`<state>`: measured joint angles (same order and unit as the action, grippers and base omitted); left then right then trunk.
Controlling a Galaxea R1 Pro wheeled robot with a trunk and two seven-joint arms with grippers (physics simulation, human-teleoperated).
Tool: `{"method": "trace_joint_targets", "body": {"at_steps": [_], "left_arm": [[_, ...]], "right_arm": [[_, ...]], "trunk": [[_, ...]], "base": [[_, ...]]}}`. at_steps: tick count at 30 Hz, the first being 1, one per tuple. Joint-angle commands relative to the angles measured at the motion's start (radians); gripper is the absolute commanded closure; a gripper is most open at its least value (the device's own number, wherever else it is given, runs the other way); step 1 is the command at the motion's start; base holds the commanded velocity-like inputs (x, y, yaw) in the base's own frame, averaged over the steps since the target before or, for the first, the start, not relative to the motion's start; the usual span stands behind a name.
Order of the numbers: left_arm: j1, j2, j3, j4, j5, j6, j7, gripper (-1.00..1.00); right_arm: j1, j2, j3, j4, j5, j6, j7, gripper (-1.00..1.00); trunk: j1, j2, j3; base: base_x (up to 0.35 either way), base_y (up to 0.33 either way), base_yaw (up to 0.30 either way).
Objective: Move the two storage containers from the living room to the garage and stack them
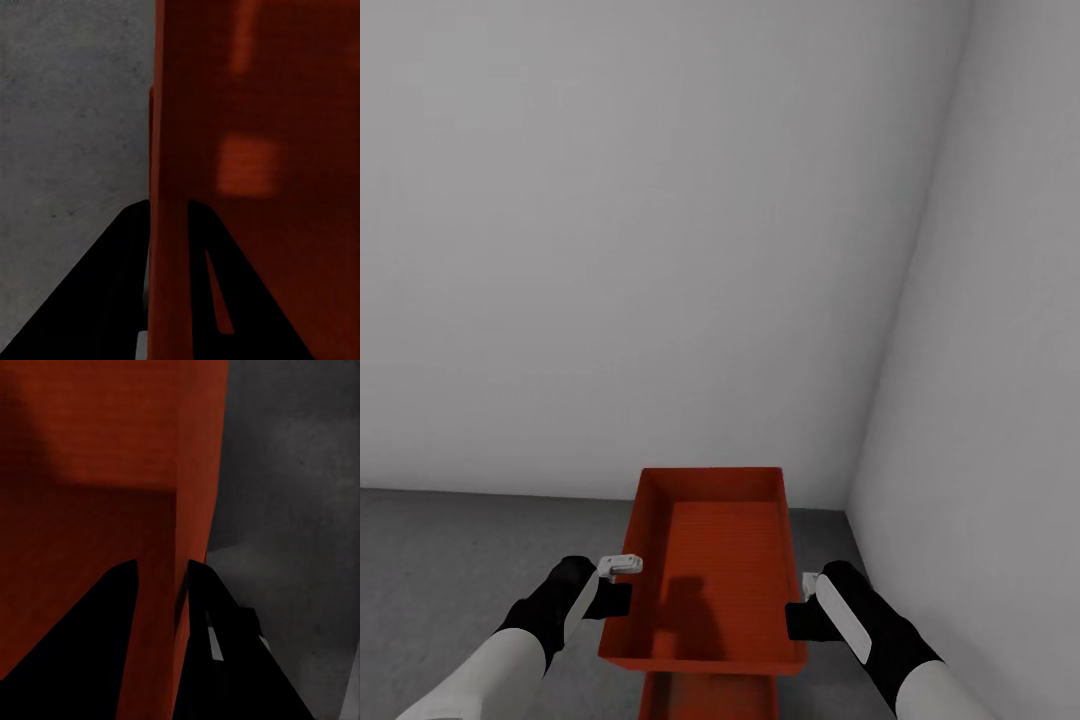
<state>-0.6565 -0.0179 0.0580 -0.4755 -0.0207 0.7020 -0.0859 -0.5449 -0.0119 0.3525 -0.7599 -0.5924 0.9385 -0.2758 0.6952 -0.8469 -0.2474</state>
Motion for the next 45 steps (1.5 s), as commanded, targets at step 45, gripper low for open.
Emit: {"method": "trace_joint_targets", "body": {"at_steps": [45], "left_arm": [[0.0,-0.002,0.006,0.0,-0.013,0.005,-0.01,1.0]], "right_arm": [[-0.001,0.001,0.001,-0.002,-0.014,-0.001,-0.005,1.0]], "trunk": [[0.0,-0.001,-0.025]], "base": [[0.0,0.0,0.0]]}}
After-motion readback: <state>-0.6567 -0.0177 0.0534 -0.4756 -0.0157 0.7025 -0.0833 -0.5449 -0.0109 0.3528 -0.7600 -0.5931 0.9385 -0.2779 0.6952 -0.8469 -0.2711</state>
